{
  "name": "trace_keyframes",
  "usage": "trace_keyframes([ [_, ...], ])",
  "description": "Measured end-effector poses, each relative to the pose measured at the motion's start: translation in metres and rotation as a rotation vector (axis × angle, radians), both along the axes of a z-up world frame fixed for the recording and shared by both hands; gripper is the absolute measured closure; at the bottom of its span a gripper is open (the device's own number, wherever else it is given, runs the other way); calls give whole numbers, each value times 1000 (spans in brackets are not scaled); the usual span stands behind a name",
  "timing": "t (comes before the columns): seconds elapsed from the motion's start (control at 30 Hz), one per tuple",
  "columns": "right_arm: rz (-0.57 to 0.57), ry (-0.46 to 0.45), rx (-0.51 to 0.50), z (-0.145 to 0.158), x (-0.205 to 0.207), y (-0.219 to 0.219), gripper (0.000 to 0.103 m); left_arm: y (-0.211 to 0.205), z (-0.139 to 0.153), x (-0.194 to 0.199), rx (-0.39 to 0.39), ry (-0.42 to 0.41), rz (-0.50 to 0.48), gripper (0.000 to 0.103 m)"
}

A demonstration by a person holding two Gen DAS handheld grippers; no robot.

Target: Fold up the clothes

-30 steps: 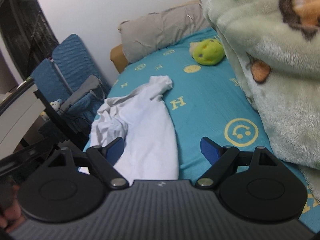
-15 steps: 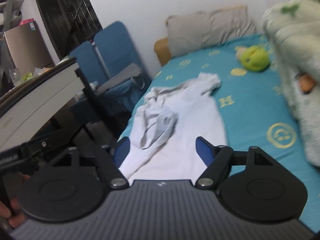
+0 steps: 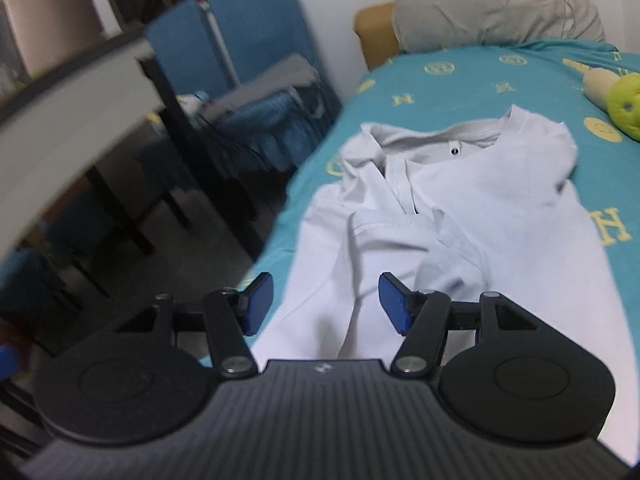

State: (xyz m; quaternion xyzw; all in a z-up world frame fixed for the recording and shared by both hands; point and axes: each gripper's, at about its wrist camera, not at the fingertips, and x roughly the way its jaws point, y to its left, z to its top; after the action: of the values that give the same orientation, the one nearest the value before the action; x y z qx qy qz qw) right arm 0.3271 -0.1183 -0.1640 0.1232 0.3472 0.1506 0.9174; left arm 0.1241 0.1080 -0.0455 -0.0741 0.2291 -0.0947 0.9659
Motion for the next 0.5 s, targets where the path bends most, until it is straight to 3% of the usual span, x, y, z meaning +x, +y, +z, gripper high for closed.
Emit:
trace_keyframes([
  [0.07,4,28,-10,-11,19,8,52,5,-3,4,-12,1,4,0],
  [0.13,-1,63,-42,-20,33,13,68,7,-5,8,-15,10,7,0],
  [0.17,-6,83,-58,-25,39,15,88,7,-7,10,-16,14,8,0],
  [0.2,-14,89,-67,-27,43,15,95,8,-8,11,-16,19,10,0],
  [0.37,-98,-71,11,0,42,-6,100,10,-9,9,-33,28,21,0],
  [0.5,-253,-177,67,31,58,-42,100,12,-5,3,-84,26,29,0],
])
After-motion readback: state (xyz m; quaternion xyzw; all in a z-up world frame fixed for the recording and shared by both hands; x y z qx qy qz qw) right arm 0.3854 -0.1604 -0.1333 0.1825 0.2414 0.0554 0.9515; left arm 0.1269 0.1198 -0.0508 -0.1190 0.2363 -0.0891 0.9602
